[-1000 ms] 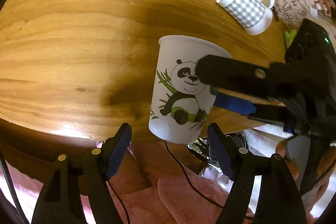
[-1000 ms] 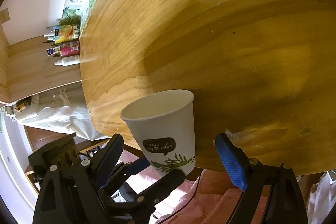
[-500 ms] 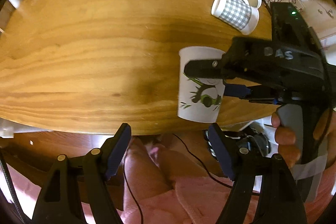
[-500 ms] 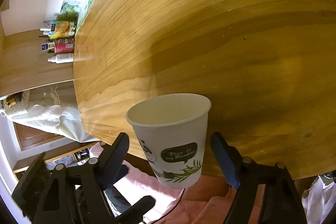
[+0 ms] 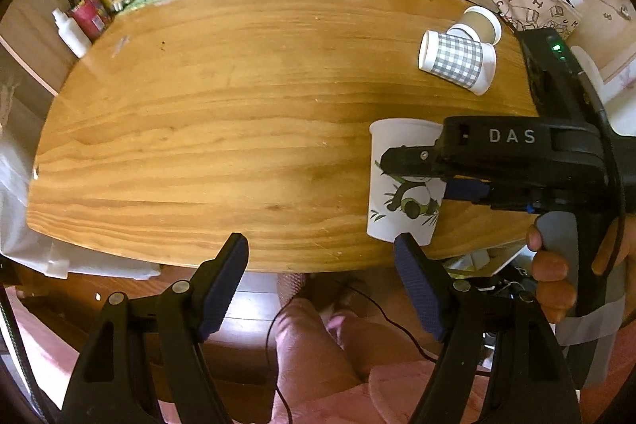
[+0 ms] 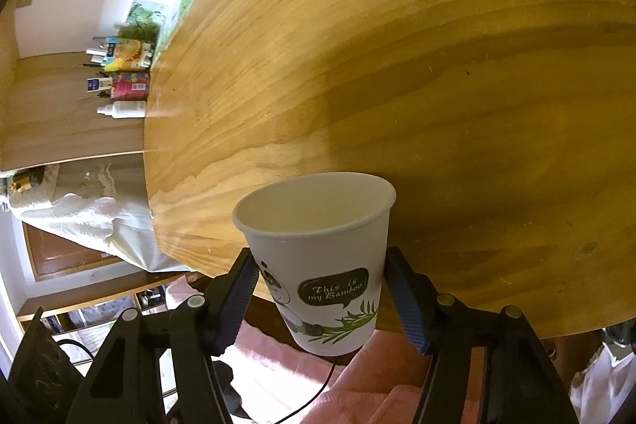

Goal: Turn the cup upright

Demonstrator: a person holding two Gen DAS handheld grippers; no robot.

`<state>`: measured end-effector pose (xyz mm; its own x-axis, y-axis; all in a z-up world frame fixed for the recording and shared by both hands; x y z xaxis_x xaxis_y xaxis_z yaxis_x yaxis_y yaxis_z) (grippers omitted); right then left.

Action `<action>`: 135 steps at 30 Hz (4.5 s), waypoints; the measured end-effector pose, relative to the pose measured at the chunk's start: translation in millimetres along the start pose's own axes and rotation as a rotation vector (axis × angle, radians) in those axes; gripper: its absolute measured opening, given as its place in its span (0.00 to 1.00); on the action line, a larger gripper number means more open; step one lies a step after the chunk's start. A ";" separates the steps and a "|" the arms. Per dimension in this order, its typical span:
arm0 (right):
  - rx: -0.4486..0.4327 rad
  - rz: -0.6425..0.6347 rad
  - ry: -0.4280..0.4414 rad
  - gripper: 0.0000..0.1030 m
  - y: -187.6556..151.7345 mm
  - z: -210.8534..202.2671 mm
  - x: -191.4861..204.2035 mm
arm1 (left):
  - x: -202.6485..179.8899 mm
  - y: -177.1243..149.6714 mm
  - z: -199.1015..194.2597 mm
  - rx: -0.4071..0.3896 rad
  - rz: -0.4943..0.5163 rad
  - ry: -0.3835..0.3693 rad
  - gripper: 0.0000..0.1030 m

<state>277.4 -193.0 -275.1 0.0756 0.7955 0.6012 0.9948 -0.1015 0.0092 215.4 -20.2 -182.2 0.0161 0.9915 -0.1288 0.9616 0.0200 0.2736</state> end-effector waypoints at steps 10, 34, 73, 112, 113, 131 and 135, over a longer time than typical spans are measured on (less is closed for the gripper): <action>-0.197 -0.185 -0.053 0.63 -8.8 -29.4 22.0 | -3.9 -5.3 -19.3 -0.072 0.008 0.032 0.76; -0.737 -0.641 -0.286 0.63 -65.1 -28.3 20.0 | -10.0 -1.9 -40.8 -0.190 -0.015 0.106 0.76; -0.693 -0.684 -0.322 0.77 -98.6 -5.9 8.9 | -24.9 -26.6 -49.8 -0.176 -0.020 0.137 0.76; -0.798 -0.468 -0.487 0.99 -231.7 -187.2 145.9 | 33.2 -75.1 -192.6 -0.647 -0.092 0.005 0.99; -0.822 -0.472 -0.496 0.99 -235.4 -188.4 148.3 | 34.1 -77.0 -195.5 -0.666 -0.094 0.011 0.99; -1.009 -0.480 -0.510 0.99 -254.7 -204.7 154.5 | 39.6 -89.8 -213.4 -0.820 -0.129 0.032 0.99; -1.009 -0.481 -0.503 0.99 -255.0 -204.5 154.2 | 35.7 -89.6 -213.5 -0.827 -0.115 0.034 0.99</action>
<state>21.4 -166.6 -21.3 -0.0444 0.9990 -0.0074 0.4466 0.0265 0.8943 71.4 40.8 -7.8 -0.0906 0.9806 -0.1736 0.4457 0.1958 0.8735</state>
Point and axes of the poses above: each gripper's, at about its wrist camera, not at the fingertips, and z roughly the way its jaws point, x to its left, y to its top, the point moved 1 cm from there along z, roughly the way its jaws point, and after that the axes turned 10 degrees about -z, right-handed, at the moved point
